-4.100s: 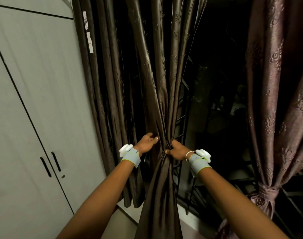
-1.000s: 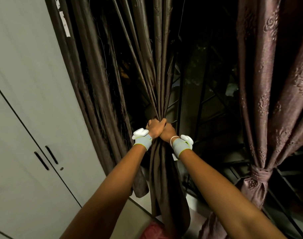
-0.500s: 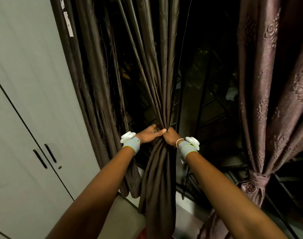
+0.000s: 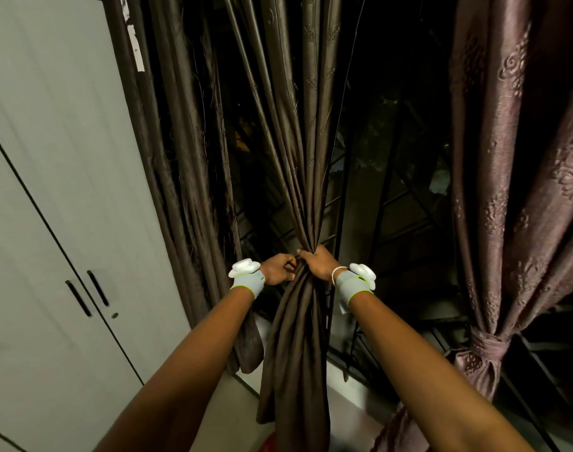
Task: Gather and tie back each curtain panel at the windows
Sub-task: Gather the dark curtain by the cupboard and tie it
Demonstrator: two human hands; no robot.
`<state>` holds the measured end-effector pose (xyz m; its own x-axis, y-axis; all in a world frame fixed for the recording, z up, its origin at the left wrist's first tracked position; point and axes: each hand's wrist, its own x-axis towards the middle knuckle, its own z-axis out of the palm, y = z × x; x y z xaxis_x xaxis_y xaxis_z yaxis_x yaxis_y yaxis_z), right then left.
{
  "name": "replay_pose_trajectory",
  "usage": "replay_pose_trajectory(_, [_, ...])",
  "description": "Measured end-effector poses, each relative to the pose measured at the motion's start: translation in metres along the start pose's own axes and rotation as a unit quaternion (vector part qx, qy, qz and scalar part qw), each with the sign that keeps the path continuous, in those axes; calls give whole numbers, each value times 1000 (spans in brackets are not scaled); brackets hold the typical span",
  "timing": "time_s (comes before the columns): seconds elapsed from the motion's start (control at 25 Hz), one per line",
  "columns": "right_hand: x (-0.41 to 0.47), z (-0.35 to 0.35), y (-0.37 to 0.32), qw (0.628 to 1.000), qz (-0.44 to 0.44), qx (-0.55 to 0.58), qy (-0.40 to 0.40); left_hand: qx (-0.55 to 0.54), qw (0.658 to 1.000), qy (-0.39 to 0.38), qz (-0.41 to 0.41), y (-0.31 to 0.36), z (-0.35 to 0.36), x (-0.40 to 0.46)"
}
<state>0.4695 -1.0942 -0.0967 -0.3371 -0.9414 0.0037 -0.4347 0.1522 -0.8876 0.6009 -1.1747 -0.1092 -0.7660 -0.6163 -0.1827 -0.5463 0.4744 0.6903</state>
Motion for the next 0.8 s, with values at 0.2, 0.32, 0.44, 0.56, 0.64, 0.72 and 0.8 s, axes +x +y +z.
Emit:
replay_pose_trajectory(0.2, [1, 0, 4, 1000, 2, 10, -4, 138, 988, 44, -49, 10, 2, -2])
replay_pose_trajectory(0.32, [0, 0, 4, 1000, 3, 14, -4, 197, 973, 99, -71, 12, -2, -7])
replay_pose_trajectory(0.44, [8, 7, 11, 1000, 3, -6, 2, 162, 978, 100, -87, 7, -4, -9])
replay_pose_trajectory(0.56, [25, 13, 27, 1000, 11, -7, 11, 127, 986, 67, -86, 5, -8, -13])
replay_pose_trajectory(0.64, [20, 13, 20, 1000, 18, -7, 21, 111, 988, 66, -83, 5, -6, -13])
replay_pose_trajectory(0.72, [19, 15, 19, 999, 24, -13, 22, 50, 992, 68, -93, 8, -2, -14])
replay_pose_trajectory(0.8, [18, 17, 18, 999, 29, -22, 31, 24, 993, 53, -106, 10, 1, -13])
